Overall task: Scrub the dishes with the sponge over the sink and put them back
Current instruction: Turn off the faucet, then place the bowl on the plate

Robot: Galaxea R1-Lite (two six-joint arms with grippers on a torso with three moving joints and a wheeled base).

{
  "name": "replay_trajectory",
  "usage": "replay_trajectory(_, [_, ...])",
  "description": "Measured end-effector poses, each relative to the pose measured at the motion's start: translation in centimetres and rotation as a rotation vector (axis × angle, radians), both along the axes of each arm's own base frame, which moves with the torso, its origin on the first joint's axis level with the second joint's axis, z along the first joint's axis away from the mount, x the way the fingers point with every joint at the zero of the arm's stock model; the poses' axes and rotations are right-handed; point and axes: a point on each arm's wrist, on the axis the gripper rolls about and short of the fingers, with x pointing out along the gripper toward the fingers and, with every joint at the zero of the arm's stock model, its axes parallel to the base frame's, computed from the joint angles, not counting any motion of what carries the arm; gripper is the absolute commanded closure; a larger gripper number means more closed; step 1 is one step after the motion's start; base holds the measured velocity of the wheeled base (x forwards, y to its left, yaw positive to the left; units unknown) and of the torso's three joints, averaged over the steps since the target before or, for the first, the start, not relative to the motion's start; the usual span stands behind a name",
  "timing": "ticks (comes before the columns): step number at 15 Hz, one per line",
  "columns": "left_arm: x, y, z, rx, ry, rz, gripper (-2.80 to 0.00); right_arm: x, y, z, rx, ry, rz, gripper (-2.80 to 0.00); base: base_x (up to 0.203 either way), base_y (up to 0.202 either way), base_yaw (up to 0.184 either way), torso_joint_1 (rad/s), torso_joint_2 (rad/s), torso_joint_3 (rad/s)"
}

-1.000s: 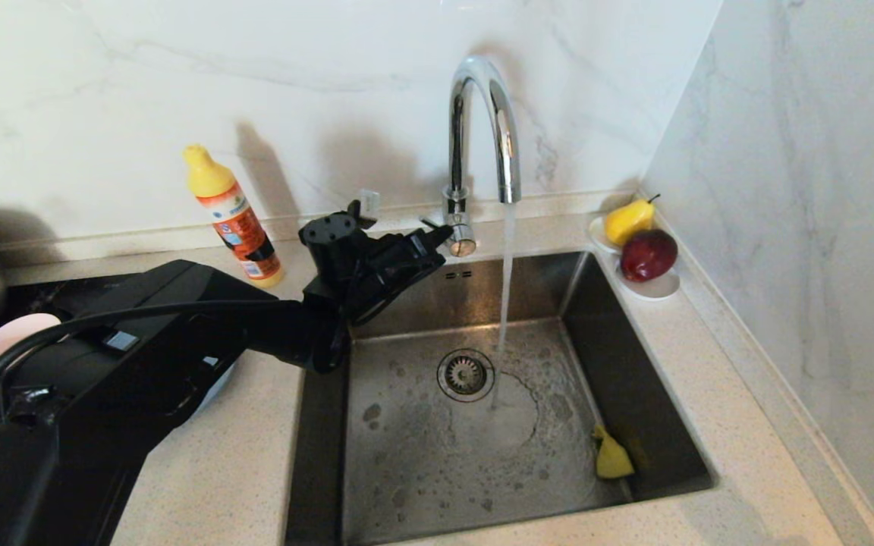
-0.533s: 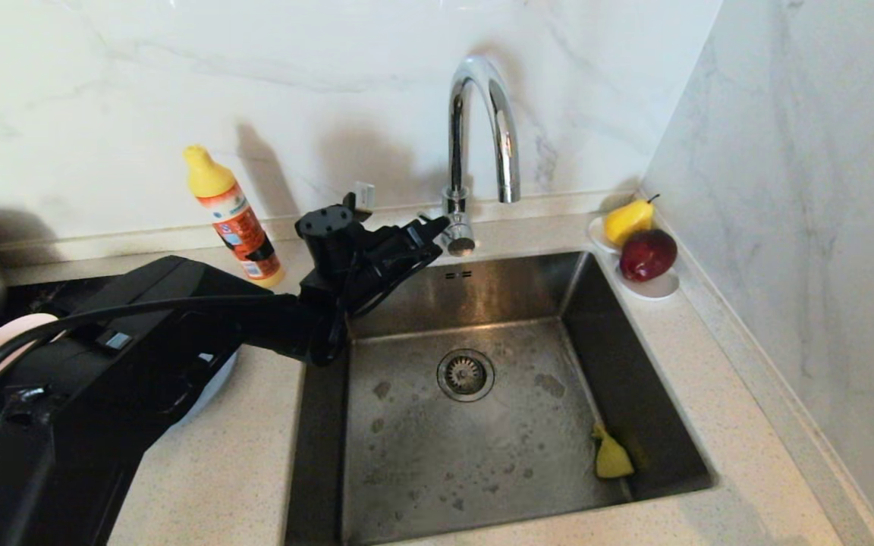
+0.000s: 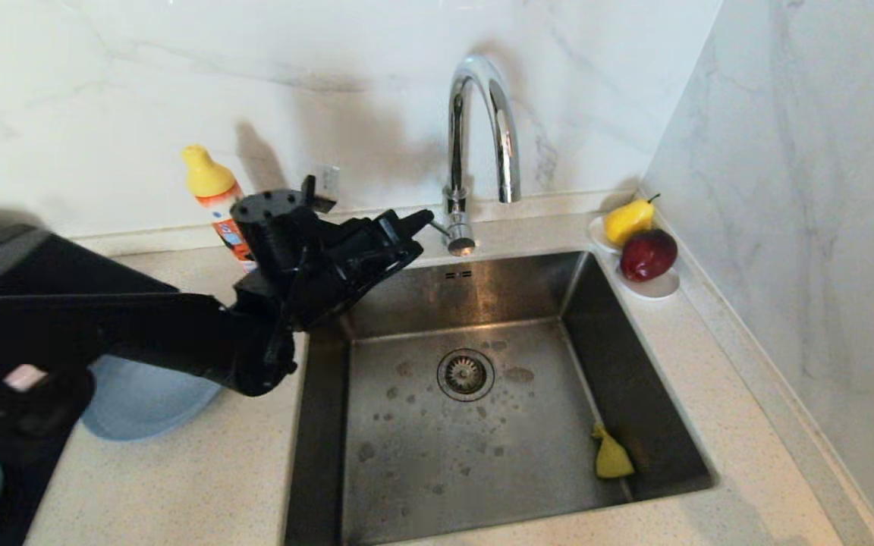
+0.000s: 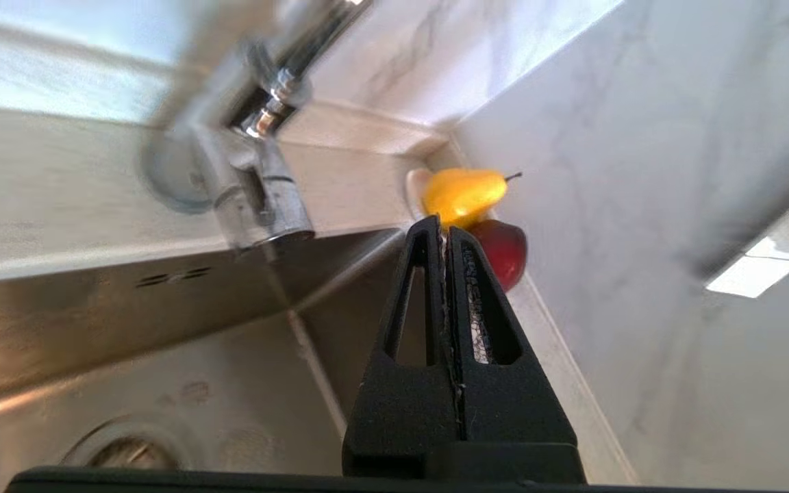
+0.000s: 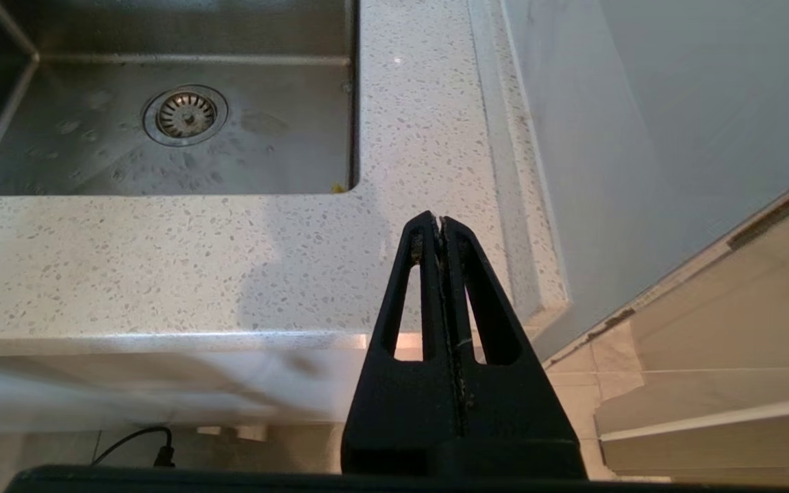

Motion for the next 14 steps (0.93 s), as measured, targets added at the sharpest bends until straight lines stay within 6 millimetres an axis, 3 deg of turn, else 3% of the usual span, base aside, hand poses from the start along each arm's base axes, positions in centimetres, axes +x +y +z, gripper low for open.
replay_trajectory(3, [-5.1,2.3,3.1,0.085,-0.008,0.104,0.0,0.0,0.0,0.0,0.0,0.0,0.0,0.0,0.0,0.0,0.0,0.0,0.0,0.0])
replay_trajectory(5, [-8.3,4.7,4.5,0.203,-0.005,0.298,0.0,0.0,0.0,0.0,0.0,0.0,0.0,0.0,0.0,0.0,0.0,0.0,0.0,0.0])
replay_trajectory(10, [-15.6,10.7,5.7,0.501,0.114,0.855,0.0,0.0,0.0,0.0,0.0,0.0,0.0,0.0,0.0,0.0,0.0,0.0,0.0,0.0])
replay_trajectory(14, [-20.5,14.2,6.8,0.761,0.05,1.074,0.0,0.0,0.0,0.0,0.0,0.0,-0.001,0.0,0.0,0.0,0.0,0.0,0.0,0.0])
